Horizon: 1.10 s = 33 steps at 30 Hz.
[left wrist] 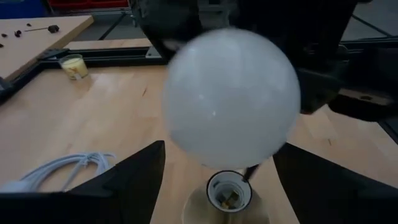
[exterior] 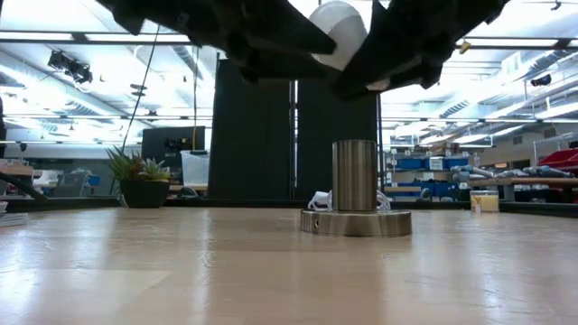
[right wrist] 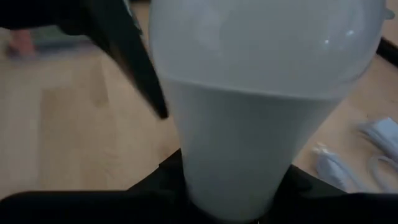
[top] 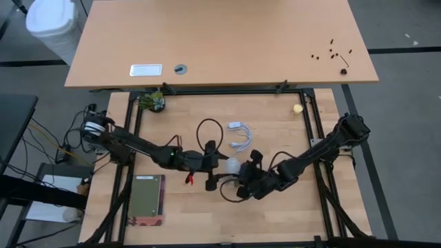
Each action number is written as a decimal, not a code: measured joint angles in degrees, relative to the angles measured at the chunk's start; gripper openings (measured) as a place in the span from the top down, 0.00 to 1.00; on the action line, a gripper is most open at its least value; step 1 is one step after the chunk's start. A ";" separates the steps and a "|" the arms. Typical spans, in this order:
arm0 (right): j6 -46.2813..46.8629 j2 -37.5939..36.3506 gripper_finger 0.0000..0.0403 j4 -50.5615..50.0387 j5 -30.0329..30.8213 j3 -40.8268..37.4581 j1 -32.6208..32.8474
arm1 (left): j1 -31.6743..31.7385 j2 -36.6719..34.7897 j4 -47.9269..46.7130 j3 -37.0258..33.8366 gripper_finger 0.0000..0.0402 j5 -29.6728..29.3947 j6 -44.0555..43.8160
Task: Screw lightbulb
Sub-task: Insert the lightbulb into the lamp
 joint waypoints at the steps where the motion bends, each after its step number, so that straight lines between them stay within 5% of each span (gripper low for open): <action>1: 0.04 -0.01 0.67 3.71 0.01 -1.27 0.09 | -0.01 -1.14 -1.46 0.00 0.25 0.01 0.18; 8: -0.23 0.03 0.67 21.39 0.45 -7.82 0.10 | -0.37 -5.78 -9.78 0.00 0.25 0.02 1.57; 17: -8.10 0.03 0.67 32.81 0.45 -7.92 -0.04 | -4.04 -6.69 -5.65 0.00 0.26 0.03 5.67; 33: -8.30 0.03 0.67 34.04 0.08 -7.92 -0.62 | -9.66 -6.66 -4.91 0.00 0.30 -0.01 6.50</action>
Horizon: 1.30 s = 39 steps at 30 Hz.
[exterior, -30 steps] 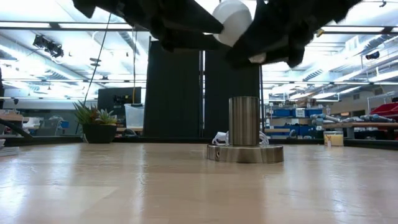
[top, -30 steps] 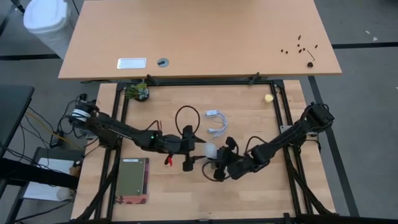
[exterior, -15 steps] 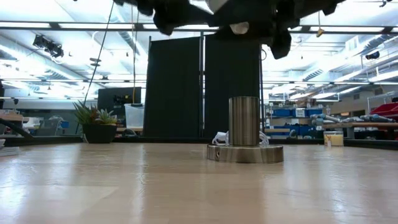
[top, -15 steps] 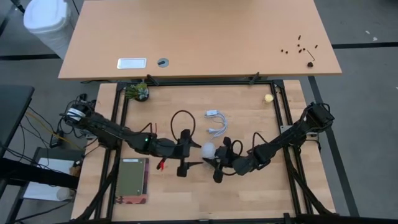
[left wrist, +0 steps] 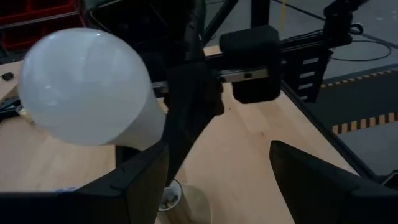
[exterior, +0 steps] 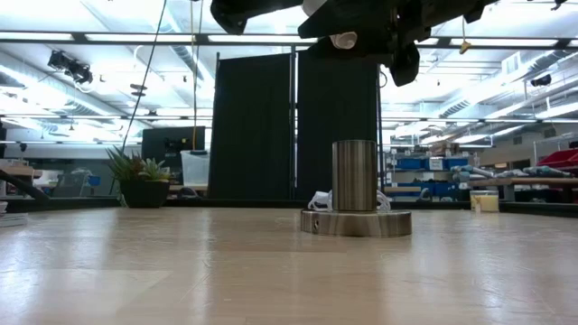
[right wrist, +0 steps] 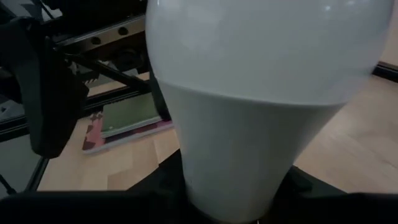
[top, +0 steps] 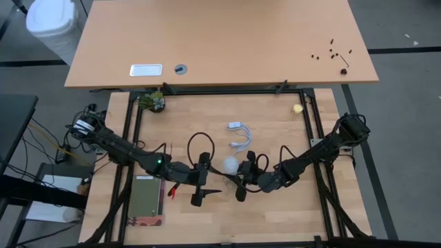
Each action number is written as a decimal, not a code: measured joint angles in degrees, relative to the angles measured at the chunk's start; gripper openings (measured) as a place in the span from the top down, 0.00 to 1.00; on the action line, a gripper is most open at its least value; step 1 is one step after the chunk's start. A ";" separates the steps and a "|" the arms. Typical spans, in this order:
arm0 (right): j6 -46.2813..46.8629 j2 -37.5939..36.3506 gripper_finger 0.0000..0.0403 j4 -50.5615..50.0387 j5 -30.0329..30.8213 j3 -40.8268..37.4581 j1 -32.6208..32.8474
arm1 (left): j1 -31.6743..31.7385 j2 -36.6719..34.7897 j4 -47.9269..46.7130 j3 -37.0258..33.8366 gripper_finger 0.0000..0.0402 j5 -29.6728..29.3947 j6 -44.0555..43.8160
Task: Screw lightbulb
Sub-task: Insert the lightbulb into the lamp
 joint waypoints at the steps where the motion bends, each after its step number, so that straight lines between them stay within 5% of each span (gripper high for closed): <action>1: 0.14 0.00 0.67 -0.01 -0.02 0.00 -0.02 | -0.16 0.01 -0.36 0.00 0.30 -0.28 0.00; 11: 2.79 0.00 0.67 0.45 -0.04 0.02 -0.06 | -1.56 -1.16 -1.61 -0.02 0.30 -6.63 0.16; 20: -4.18 0.00 0.67 1.12 -0.05 0.07 0.97 | -1.35 -1.72 -1.60 -0.04 0.30 -14.43 0.92; 29: -5.40 -0.04 0.67 -0.78 -0.11 -4.16 3.06 | -0.31 -1.68 -2.67 -0.04 0.30 -15.48 -0.70; 39: -12.70 -0.04 0.67 23.09 -1.62 -16.28 2.52 | 2.05 -1.38 -0.60 -0.04 0.30 -15.80 -5.20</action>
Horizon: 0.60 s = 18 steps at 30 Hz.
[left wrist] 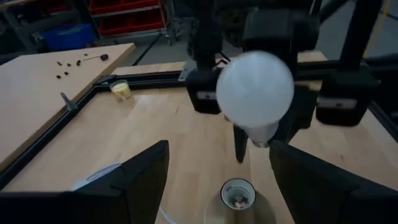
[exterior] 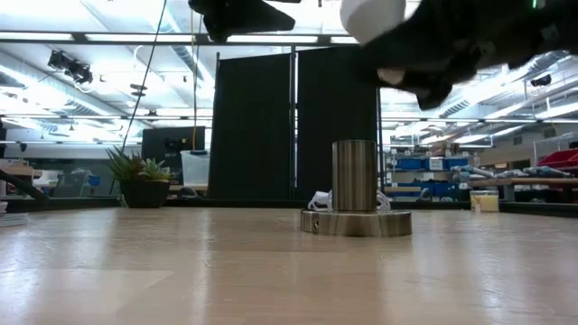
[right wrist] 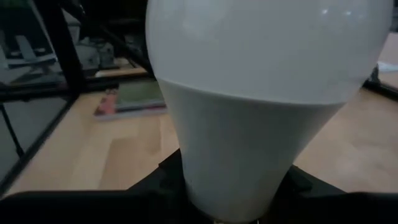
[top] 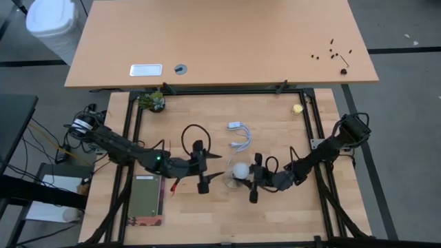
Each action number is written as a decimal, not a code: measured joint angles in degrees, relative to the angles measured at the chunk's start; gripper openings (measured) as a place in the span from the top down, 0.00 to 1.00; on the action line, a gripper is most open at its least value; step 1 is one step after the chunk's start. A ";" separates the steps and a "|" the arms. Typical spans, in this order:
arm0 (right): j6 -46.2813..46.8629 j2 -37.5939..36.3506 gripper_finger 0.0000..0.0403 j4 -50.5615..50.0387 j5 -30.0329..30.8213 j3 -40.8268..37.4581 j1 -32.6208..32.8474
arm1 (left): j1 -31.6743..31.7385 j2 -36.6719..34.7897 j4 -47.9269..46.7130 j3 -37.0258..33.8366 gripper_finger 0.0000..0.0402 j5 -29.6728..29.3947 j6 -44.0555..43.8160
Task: Screw lightbulb
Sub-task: Insert the lightbulb into the lamp
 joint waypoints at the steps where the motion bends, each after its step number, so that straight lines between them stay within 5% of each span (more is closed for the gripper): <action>1: 0.59 0.00 0.67 0.02 -0.55 -0.71 -0.31 | 0.23 0.32 0.91 0.00 0.30 0.02 -0.16; 18: -5.15 0.00 0.66 -0.76 -13.51 -1.95 -6.15 | 2.80 12.73 22.08 0.02 0.30 0.31 -0.13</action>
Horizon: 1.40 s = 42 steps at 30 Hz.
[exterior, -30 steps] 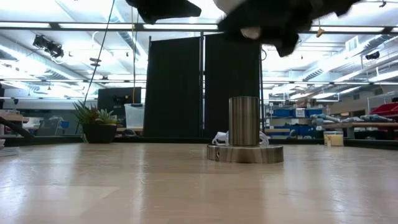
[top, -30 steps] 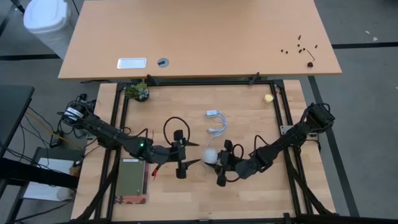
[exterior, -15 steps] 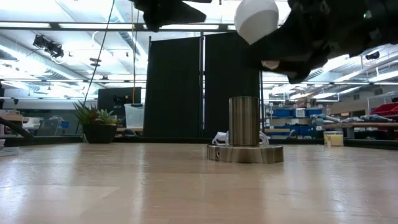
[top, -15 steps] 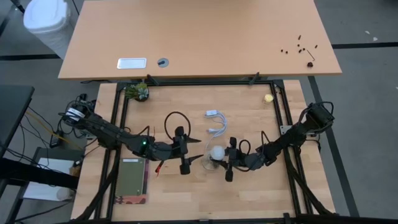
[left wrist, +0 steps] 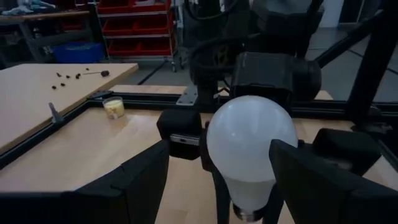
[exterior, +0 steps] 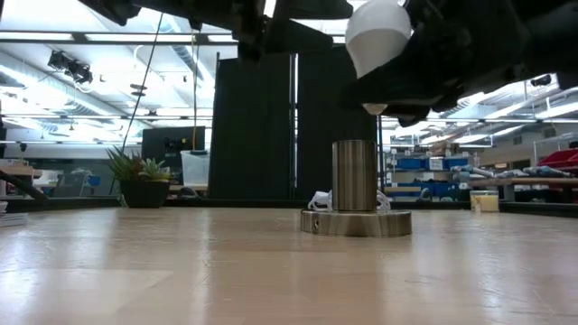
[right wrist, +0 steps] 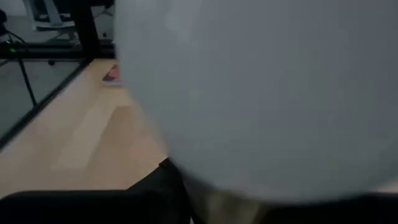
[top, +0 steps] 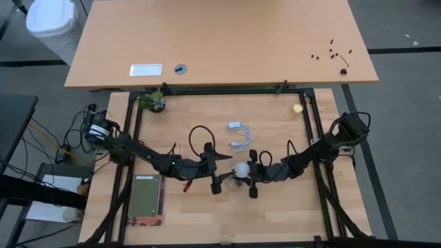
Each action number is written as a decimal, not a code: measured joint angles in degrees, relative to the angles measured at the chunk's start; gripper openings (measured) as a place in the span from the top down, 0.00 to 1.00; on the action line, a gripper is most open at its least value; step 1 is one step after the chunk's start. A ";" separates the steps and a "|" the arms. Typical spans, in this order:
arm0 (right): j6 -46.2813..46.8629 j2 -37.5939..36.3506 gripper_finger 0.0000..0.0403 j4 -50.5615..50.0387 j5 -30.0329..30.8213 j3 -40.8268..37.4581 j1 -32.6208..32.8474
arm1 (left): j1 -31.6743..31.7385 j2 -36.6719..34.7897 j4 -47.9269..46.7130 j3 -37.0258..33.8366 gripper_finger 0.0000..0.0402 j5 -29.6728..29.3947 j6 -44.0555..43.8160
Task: Screw lightbulb
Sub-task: Insert the lightbulb into the lamp
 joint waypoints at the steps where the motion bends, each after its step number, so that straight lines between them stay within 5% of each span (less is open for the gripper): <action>1: -0.35 0.00 0.66 -0.08 -0.56 0.00 -0.43 | 0.15 0.00 -0.08 0.00 0.30 -0.16 0.00; 22: -2.27 0.00 0.66 -4.94 -15.36 0.17 -5.71 | 0.33 0.09 -3.71 0.00 0.30 4.14 2.39; 36: -3.74 0.00 0.66 -5.79 -21.41 0.82 -8.89 | -0.72 -5.40 -9.15 0.00 0.30 -0.68 1.58; 42: -6.58 0.00 0.66 -16.94 -22.06 5.72 -8.87 | -0.70 -6.19 -9.16 0.02 0.30 -0.68 1.53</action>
